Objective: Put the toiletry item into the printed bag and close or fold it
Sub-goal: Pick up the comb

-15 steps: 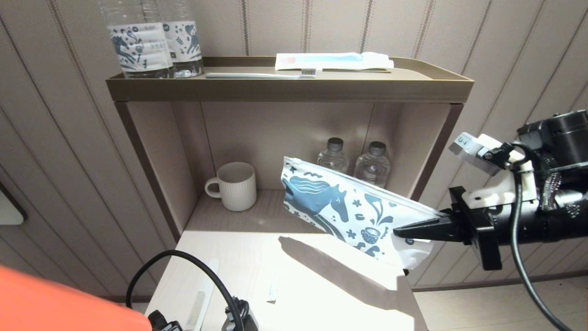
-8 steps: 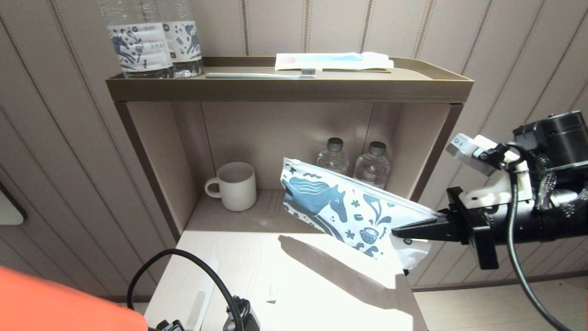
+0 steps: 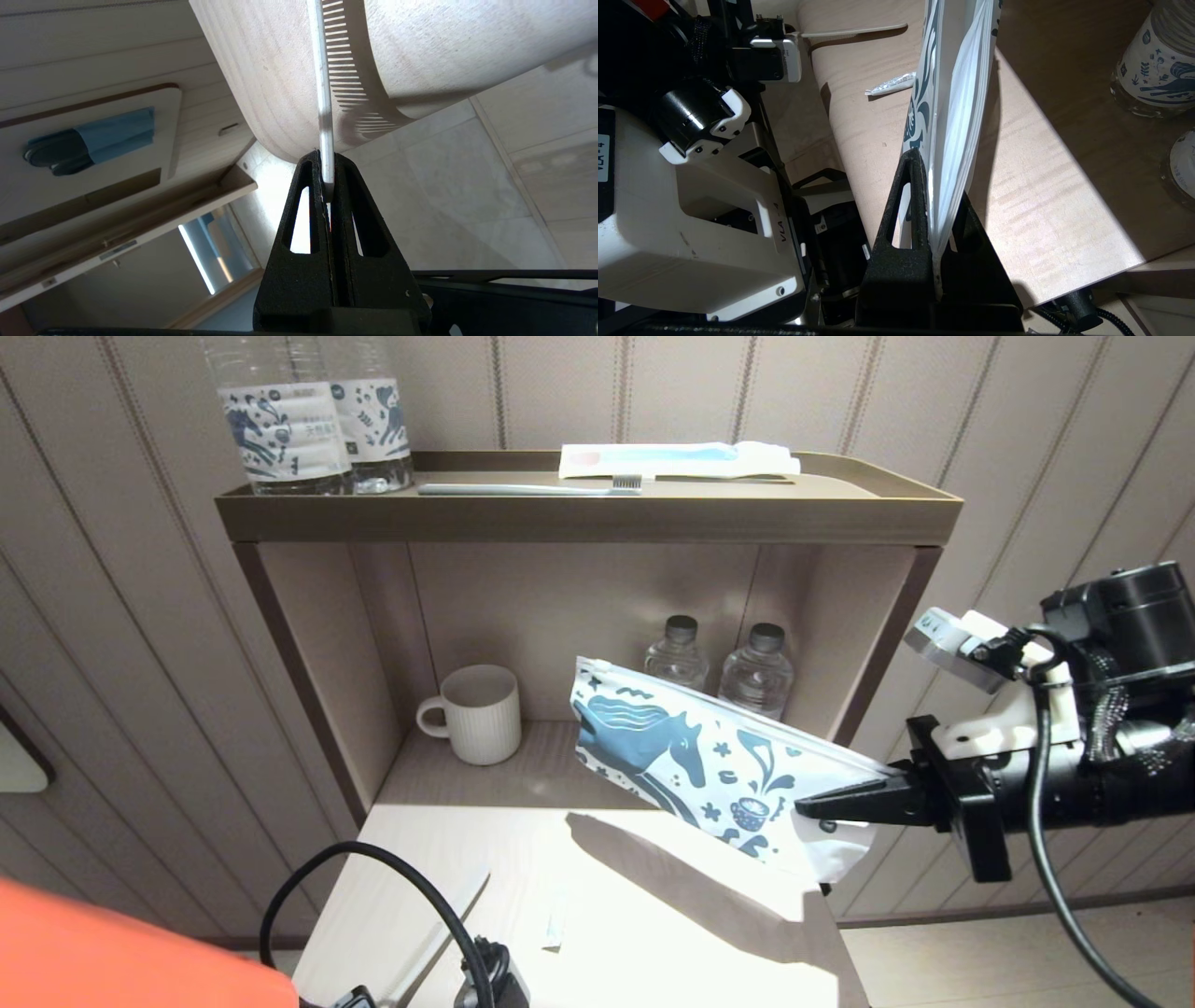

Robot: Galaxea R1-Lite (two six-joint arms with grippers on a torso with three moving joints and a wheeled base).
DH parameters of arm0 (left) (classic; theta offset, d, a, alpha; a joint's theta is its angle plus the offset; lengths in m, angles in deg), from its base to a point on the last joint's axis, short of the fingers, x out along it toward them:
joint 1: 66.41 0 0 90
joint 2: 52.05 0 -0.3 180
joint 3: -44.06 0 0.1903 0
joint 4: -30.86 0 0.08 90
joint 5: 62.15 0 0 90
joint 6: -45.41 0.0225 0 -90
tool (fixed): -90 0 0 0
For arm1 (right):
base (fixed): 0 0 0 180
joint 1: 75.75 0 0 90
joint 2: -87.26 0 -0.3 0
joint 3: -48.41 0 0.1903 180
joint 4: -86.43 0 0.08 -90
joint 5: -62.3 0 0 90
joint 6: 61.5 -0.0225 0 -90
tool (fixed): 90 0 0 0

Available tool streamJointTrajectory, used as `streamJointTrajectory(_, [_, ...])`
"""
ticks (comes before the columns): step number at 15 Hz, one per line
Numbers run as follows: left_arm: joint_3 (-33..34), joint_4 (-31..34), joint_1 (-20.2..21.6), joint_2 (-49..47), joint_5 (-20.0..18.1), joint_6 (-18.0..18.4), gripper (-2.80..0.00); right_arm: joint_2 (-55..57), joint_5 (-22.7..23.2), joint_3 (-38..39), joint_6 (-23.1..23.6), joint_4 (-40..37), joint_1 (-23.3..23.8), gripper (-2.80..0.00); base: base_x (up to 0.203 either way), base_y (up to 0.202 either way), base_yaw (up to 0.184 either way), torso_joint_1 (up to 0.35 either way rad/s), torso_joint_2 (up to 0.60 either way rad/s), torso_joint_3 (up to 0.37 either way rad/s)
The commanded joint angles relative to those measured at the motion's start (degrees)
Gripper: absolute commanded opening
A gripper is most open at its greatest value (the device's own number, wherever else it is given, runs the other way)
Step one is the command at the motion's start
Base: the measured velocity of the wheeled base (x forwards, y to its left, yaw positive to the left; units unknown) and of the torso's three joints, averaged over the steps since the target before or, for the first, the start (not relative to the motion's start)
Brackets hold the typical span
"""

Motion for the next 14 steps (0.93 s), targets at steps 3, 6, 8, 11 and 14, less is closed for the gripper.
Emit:
streamJointTrajectory(3, [-1.0,-0.8,-2.4,1.3,0.2,-0.3,-2.8,0.0,0.2,0.0,0.1,-0.1,0.0,-2.8,0.0,0.0,0.0,0.0,0.0,0.0])
streamJointTrajectory(6, [-0.9,-1.9,0.6,6.6,0.1,-0.2,-2.8,-0.2,0.2,-0.1,0.1,-0.1,0.1,-2.8,0.0,0.0,0.0,0.0,0.0,0.0])
streamJointTrajectory(8, [0.0,-2.0,2.3,10.8,0.1,0.1,-2.8,-0.3,0.2,-0.1,0.1,-0.1,0.1,-2.8,0.0,0.0,0.0,0.0,0.0,0.0])
streamJointTrajectory(11, [2.0,-2.0,6.4,16.1,0.0,0.9,-2.8,-0.2,0.2,0.0,0.1,-0.1,0.1,-2.8,0.0,0.0,0.0,0.0,0.0,0.0])
streamJointTrajectory(14, [2.6,-2.3,8.9,20.7,0.0,2.4,-2.8,0.0,0.2,0.1,0.2,-0.1,0.0,-2.8,0.0,0.0,0.0,0.0,0.0,0.0])
